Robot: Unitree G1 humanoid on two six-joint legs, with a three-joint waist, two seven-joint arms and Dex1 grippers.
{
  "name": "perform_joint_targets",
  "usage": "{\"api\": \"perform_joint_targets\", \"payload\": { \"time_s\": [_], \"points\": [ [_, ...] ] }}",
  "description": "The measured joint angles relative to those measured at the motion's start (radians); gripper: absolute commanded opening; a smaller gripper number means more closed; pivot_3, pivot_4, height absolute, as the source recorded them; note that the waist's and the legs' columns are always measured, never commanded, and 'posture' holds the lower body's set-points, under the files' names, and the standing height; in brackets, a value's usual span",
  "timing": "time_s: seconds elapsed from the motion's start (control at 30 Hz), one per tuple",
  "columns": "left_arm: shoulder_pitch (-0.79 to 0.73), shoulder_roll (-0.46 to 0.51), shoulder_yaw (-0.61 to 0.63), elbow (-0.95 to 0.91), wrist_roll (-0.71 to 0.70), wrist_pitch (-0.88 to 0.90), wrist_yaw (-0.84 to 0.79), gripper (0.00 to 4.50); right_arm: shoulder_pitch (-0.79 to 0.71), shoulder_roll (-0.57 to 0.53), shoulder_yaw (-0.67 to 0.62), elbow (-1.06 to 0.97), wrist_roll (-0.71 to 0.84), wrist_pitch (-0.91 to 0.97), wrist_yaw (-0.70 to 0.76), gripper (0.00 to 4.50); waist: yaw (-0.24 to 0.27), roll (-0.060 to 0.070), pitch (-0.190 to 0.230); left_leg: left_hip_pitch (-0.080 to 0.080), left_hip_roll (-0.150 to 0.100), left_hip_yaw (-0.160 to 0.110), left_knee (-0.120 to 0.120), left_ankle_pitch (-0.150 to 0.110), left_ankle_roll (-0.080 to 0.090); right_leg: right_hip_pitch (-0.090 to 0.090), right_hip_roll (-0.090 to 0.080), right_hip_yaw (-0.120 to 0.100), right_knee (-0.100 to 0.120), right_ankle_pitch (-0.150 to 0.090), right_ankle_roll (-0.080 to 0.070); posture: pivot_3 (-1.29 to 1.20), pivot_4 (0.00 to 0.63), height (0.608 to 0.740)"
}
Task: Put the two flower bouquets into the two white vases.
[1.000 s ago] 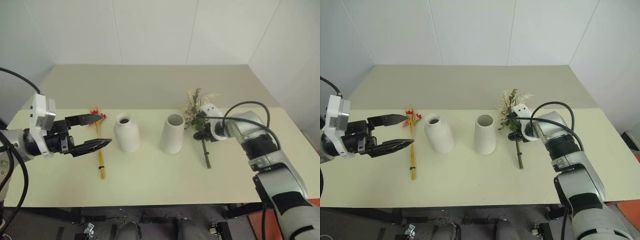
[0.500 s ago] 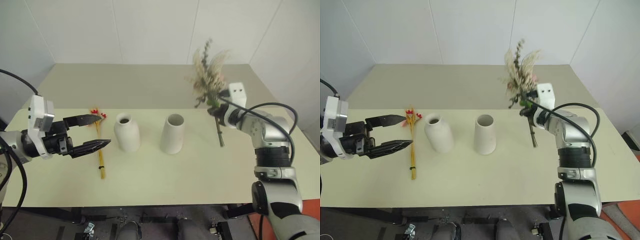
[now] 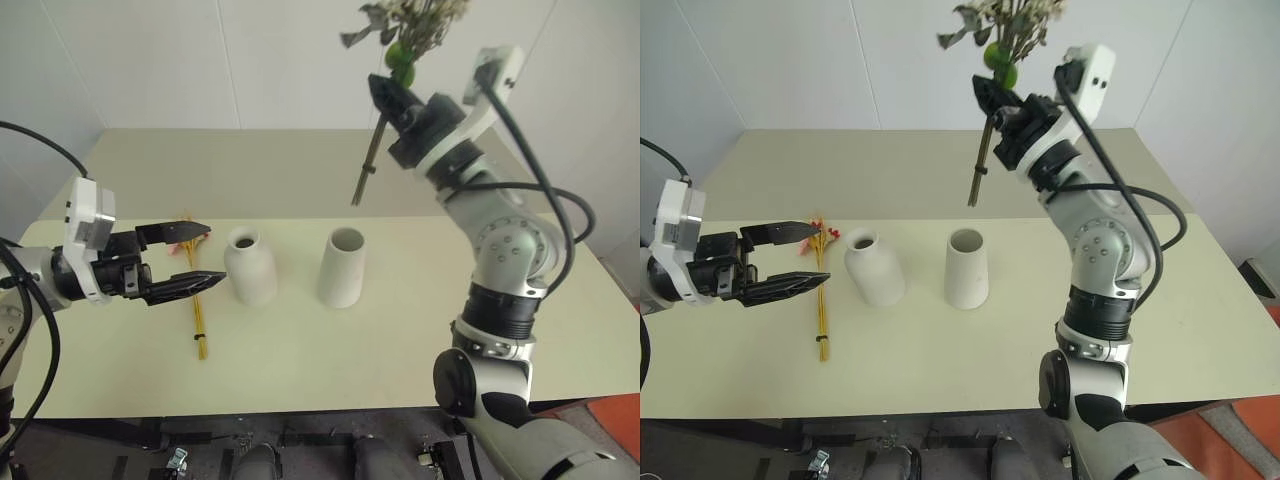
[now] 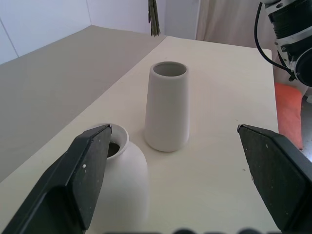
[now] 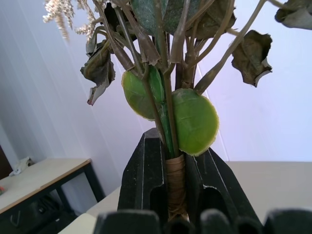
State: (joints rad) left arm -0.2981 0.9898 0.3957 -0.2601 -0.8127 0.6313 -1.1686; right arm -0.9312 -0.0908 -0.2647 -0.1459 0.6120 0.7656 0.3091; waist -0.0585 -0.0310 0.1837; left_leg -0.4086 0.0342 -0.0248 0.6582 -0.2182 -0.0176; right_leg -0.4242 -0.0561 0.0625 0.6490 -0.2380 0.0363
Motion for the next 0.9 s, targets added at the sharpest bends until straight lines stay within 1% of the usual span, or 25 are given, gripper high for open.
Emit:
{"api": "perform_joint_targets", "payload": {
  "time_s": [0.1, 0.3, 0.37, 0.4, 0.47, 0.5, 0.7, 0.73, 0.83, 0.9],
  "points": [
    [0.001, 0.005, 0.001, 0.0, 0.0, 0.0, 0.0, 4.5, 0.07, -0.002, 0.059, 0.002, -0.013, -0.02, 0.02, 0.23, 0.001, 0.0, 0.0, 0.0, 0.0, 0.0, 0.0, 0.0, 0.0, 0.0, 0.0, 0.0, 0.0, 0.0, 0.0, 0.0, 0.15, 0.74],
    [0.023, 0.007, 0.017, -0.004, -0.001, 0.001, 0.001, 4.5, 0.121, -0.042, 0.08, -0.009, -0.02, -0.062, 0.042, 0.23, 0.0, 0.0, 0.0, 0.0, 0.0, 0.0, 0.0, 0.0, 0.0, 0.0, 0.0, 0.0, 0.0, 0.0, 0.0, 0.0, 0.15, 0.74],
    [0.023, 0.013, 0.017, -0.007, -0.001, 0.001, 0.002, 4.5, 0.159, -0.049, 0.097, -0.014, -0.023, -0.075, 0.056, 0.97, 0.0, 0.0, 0.0, 0.0, 0.0, 0.0, 0.0, 0.0, 0.0, 0.0, 0.0, 0.0, 0.0, 0.0, 0.0, 0.0, 0.15, 0.74],
    [0.023, 0.015, 0.017, -0.008, -0.001, 0.002, 0.002, 4.5, 0.179, -0.055, 0.11, -0.017, -0.031, -0.085, 0.063, 1.21, 0.0, 0.0, 0.0, 0.001, 0.0, 0.0, 0.0, 0.0, 0.0, 0.0, 0.0, 0.0, 0.0, 0.0, 0.0, 0.0, 0.15, 0.74],
    [0.023, 0.019, 0.018, -0.009, -0.001, 0.002, 0.003, 4.5, 0.228, -0.07, 0.14, -0.026, -0.047, -0.105, 0.081, 1.94, 0.0, 0.0, 0.0, 0.0, 0.0, 0.0, 0.0, 0.0, 0.0, 0.0, 0.0, 0.0, 0.0, 0.0, 0.0, 0.0, 0.15, 0.74],
    [0.023, 0.02, 0.019, -0.01, -0.001, 0.002, 0.004, 4.5, 0.249, -0.073, 0.153, -0.029, -0.054, -0.111, 0.084, 2.23, 0.0, 0.0, 0.0, 0.0, 0.0, 0.0, 0.0, 0.0, 0.0, 0.0, 0.0, 0.0, 0.0, 0.0, 0.0, 0.0, 0.15, 0.74],
    [0.023, 0.026, 0.019, -0.01, -0.001, 0.002, 0.008, 4.5, 0.289, -0.09, 0.21, -0.093, -0.092, -0.155, 0.093, 4.38, -0.003, 0.0, 0.0, 0.001, 0.0, 0.0, 0.0, 0.0, 0.0, 0.0, 0.0, 0.0, 0.0, 0.0, 0.0, 0.0, 0.15, 0.74],
    [0.023, 0.027, 0.019, -0.01, -0.001, 0.003, 0.009, 4.5, 0.295, -0.092, 0.212, -0.106, -0.095, -0.16, 0.093, 4.45, -0.003, 0.0, 0.0, 0.0, 0.0, 0.0, 0.0, 0.0, 0.0, 0.0, 0.0, 0.0, 0.0, 0.0, 0.0, 0.0, 0.15, 0.74],
    [0.039, 0.033, 0.035, -0.012, -0.001, 0.012, 0.023, 4.5, 0.344, -0.125, 0.213, -0.148, -0.096, -0.166, 0.111, 4.45, -0.001, 0.0, 0.0, 0.0, 0.0, 0.0, 0.0, 0.0, 0.0, 0.0, 0.0, 0.0, 0.0, 0.0, 0.0, 0.0, 0.15, 0.74],
    [0.074, 0.039, 0.063, -0.034, 0.0, 0.032, 0.051, 4.5, 0.389, -0.188, 0.216, -0.179, -0.097, -0.167, 0.151, 4.45, 0.003, 0.0, 0.0, 0.0, 0.0, 0.0, 0.0, 0.0, 0.0, 0.0, 0.0, 0.0, -0.001, 0.0, 0.0, 0.0, 0.15, 0.74]
  ]
}}
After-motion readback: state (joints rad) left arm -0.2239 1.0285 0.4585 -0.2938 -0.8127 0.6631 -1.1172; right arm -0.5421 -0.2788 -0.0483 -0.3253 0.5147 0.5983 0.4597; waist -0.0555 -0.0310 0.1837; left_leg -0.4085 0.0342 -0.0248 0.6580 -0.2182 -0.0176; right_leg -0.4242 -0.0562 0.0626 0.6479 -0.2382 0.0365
